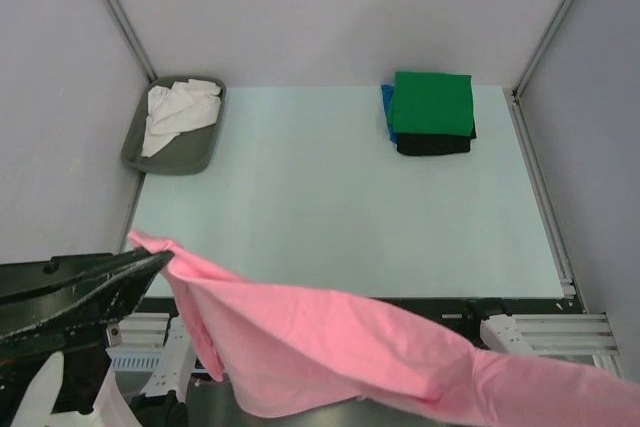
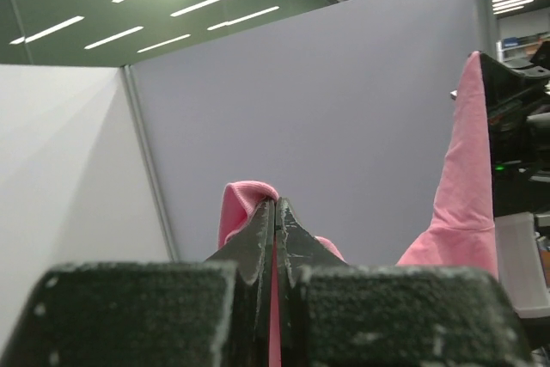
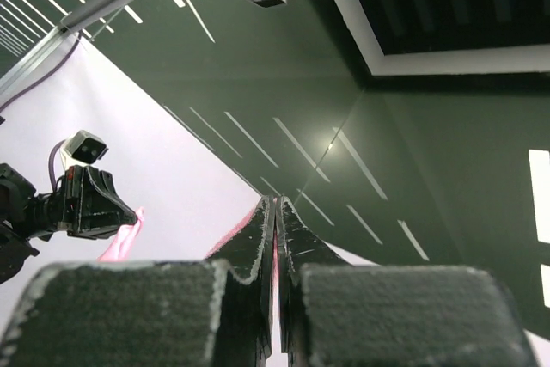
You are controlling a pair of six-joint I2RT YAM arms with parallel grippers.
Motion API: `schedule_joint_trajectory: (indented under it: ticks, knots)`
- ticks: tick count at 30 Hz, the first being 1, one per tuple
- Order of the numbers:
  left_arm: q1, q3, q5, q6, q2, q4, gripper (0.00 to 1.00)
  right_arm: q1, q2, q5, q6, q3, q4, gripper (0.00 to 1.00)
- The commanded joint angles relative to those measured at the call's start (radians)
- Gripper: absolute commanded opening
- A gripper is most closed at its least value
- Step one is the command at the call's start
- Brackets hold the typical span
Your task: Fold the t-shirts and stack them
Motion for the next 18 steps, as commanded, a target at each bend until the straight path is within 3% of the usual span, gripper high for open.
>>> schedule_joint_trajectory:
  ticks: [1,5,8,11,18]
  knots:
    - [-0.007,0.038,0.024,-0.081,0.043,0.1,0.0,-0.032,0.077,-0.027,0.081,0.03,0.084,0.0]
    - [-0.019,0.095,0.019,-0.077,0.071,0.092,0.0,-0.041,0.131,-0.026,0.114,0.116,0.092,0.0]
    - [-0.018,0.058,-0.002,-0.018,0.049,0.031,0.0,-0.052,0.128,-0.01,0.117,0.079,0.087,0.0]
    - [-0.019,-0.115,-0.045,0.012,0.017,0.021,0.0,-0.061,0.109,0.029,0.085,-0.037,0.066,0.0]
    - [-0.019,-0.68,-0.127,0.029,0.009,0.149,0.0,-0.061,0.098,0.167,0.017,-0.428,0.038,0.0]
